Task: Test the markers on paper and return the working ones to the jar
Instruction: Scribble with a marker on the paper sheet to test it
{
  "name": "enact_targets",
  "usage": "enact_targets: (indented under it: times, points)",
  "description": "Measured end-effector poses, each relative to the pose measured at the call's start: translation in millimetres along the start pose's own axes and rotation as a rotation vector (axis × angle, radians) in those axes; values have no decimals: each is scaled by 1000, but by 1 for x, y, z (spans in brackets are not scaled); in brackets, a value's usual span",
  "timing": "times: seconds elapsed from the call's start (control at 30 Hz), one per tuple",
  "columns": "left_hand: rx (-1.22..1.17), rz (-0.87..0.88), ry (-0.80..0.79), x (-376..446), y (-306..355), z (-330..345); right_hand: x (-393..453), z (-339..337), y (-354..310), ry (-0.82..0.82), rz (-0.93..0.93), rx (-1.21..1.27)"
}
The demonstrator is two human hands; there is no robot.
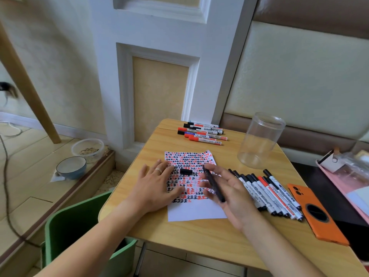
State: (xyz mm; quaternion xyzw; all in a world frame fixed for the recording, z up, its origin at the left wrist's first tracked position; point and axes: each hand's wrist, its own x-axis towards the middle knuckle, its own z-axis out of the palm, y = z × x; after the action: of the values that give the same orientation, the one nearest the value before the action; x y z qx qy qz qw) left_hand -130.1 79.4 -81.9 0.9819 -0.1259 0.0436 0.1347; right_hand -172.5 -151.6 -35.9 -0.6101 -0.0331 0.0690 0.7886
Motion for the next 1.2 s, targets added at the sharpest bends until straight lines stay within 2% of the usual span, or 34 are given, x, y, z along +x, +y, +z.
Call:
enact_targets:
  times: [0.23, 0.4, 0.67, 1.2]
  points:
    - [-1, -3, -10, 0, 1, 1, 1, 8, 19, 35, -106, -461]
    - [33, 10, -22, 2, 1, 2, -1, 8, 25, 109, -156, -612]
    - [26, 10, -23, 1, 1, 2, 0, 7, 24, 82, -62, -606]
    - [54, 10, -35, 1, 3, 0, 2, 9, 25, 108, -45, -623]
